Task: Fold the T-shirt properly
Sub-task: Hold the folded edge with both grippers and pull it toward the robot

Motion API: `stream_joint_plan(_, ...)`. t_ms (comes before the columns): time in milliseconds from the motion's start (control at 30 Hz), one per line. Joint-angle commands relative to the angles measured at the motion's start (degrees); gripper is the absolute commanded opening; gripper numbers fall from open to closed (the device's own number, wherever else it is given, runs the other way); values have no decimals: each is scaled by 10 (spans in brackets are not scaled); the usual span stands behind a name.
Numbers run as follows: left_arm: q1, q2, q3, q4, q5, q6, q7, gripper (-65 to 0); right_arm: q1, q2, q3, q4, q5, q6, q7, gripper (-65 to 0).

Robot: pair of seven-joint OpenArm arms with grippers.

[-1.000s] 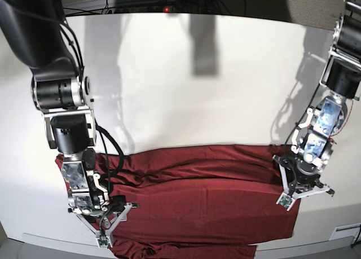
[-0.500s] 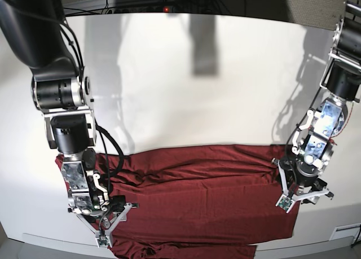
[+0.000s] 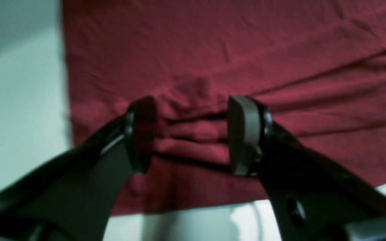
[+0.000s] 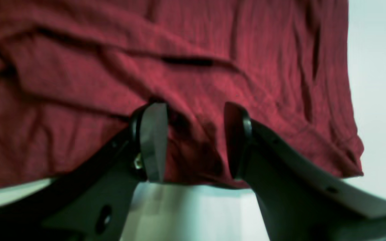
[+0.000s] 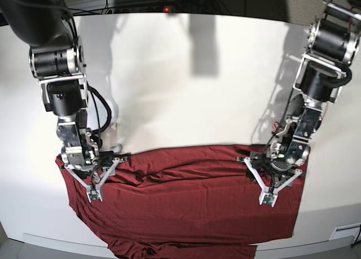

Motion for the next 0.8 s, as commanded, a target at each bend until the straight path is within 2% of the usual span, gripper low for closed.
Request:
stream_joint_plan(0,-21,1,-18,-7,5,6,-14,-318,19,8,1,12,0,0,18,-374)
stream_joint_plan(100,-20,13,-58,-50,5,6,-23,-318,9,15,1,12,0,9,22,-374)
stream_joint_plan(300,-11,4,-100,-94,5,4,-27,-318,-9,23,1,12,-15,13,34,-374)
stream_joint_plan(633,64,-1,-104,-94,5,-3,-29,-318,-33,27,1,22,-15,25,-3,-374)
stream_joint_plan(767,83,-2,-105,-88,5,-23,-40,-318,-61,27,1,66,-12,30,-24,-374)
